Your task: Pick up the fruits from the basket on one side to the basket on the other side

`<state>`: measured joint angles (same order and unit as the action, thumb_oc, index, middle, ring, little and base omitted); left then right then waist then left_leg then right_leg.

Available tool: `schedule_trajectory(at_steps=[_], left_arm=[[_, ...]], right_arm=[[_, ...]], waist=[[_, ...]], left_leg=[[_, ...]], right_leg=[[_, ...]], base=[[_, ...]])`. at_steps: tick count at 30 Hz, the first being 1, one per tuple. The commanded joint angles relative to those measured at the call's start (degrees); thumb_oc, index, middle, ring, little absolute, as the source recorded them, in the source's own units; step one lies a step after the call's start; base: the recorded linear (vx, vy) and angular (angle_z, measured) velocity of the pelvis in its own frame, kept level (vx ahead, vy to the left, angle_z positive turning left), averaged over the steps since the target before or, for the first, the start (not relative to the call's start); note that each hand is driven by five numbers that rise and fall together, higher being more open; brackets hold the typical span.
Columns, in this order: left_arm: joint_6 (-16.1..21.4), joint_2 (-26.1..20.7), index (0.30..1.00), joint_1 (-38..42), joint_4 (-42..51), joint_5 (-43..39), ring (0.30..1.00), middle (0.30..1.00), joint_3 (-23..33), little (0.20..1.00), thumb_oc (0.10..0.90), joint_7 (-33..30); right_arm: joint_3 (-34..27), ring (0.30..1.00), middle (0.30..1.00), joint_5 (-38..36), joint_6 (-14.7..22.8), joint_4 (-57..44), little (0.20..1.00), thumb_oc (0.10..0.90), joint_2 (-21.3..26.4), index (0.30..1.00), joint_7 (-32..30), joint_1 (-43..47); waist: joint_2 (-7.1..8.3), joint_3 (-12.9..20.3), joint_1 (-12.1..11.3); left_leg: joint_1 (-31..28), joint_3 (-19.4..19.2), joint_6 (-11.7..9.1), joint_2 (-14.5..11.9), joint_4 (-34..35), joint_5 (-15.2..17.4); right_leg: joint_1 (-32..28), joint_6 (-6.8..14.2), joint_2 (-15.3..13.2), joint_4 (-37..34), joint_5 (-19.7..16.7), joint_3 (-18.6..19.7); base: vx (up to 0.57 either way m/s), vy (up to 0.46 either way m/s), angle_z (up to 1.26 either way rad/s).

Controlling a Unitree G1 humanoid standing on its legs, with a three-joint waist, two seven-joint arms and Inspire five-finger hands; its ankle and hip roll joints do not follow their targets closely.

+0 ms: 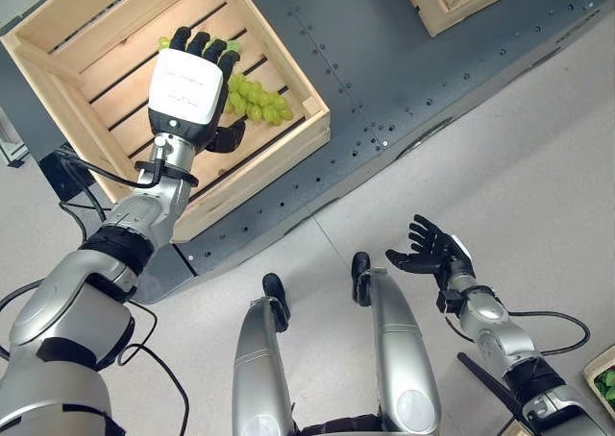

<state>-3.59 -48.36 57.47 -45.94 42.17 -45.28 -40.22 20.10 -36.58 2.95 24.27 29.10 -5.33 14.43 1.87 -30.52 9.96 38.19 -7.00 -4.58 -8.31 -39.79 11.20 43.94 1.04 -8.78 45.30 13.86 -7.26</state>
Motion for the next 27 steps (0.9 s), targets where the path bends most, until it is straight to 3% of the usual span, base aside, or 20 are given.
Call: schedule_trajectory(at_steps=[1, 7, 12, 20, 27], left_arm=[[-1.82, -5.71, 0.900, 9.83, 0.93, 4.65, 0.900, 0.900, -0.73, 0.900, 0.800, -0.44], [-1.56, -4.87, 0.900, 14.22, -4.12, 6.04, 0.900, 0.900, -5.06, 0.900, 0.800, 2.31], [2.53, -3.44, 0.900, 21.36, -12.35, 10.94, 0.900, 0.900, -10.01, 0.900, 0.800, 1.96], [0.03, -3.45, 0.900, 24.44, -13.83, 7.94, 0.900, 0.900, -12.68, 0.900, 0.800, 7.87], [-4.68, -3.33, 0.900, 24.32, -13.30, 4.56, 0.900, 0.900, -12.19, 0.900, 0.800, 12.62]], right_arm=[[0.26, 0.900, 0.900, -2.42, 3.99, -3.76, 0.900, 0.800, 0.94, 0.900, -0.75, 1.44], [0.04, 0.900, 0.900, -4.29, 4.28, -1.89, 0.900, 0.800, 1.59, 0.900, -1.61, 2.06], [-0.07, 0.900, 0.900, -5.97, 4.80, -0.60, 0.900, 0.800, 1.84, 0.900, -2.21, 1.99], [-0.45, 0.900, 0.900, -6.20, 6.78, -1.35, 0.900, 0.800, 1.85, 0.900, -1.24, 0.68], [-1.16, 0.900, 0.900, -5.74, 6.93, -4.04, 0.900, 0.800, 1.87, 0.900, -2.11, 0.59]], waist=[[1.90, 0.73, -0.15], [2.29, 0.73, 0.45], [3.39, 0.73, 1.72], [3.58, 0.73, 2.59], [3.54, 0.73, 2.30]], left_leg=[[1.01, -5.58, 5.25, 1.80, -1.72, 1.90], [0.85, -6.40, 5.63, 1.78, -0.95, 1.91], [2.27, -7.41, 6.17, 1.31, -0.82, 1.88], [4.31, -8.05, 6.53, 1.19, -0.91, 2.20], [6.60, -7.65, 6.51, 1.83, 0.18, 1.44]], right_leg=[[-3.70, 0.28, 2.07, -5.48, -3.83, 1.94], [-3.02, 0.93, 2.16, -5.90, -4.61, 2.34], [-0.92, 1.42, 2.63, -6.52, -6.01, 2.59], [1.42, 1.80, 2.85, -7.48, -7.15, 2.85], [3.60, 1.91, 2.72, -8.52, -8.02, 2.42]], base=[[-0.01, 0.046, 0.01], [0.00, 0.037, -0.04], [0.00, 0.000, 0.00], [0.00, 0.026, -0.03], [-0.02, 0.024, -0.01]])
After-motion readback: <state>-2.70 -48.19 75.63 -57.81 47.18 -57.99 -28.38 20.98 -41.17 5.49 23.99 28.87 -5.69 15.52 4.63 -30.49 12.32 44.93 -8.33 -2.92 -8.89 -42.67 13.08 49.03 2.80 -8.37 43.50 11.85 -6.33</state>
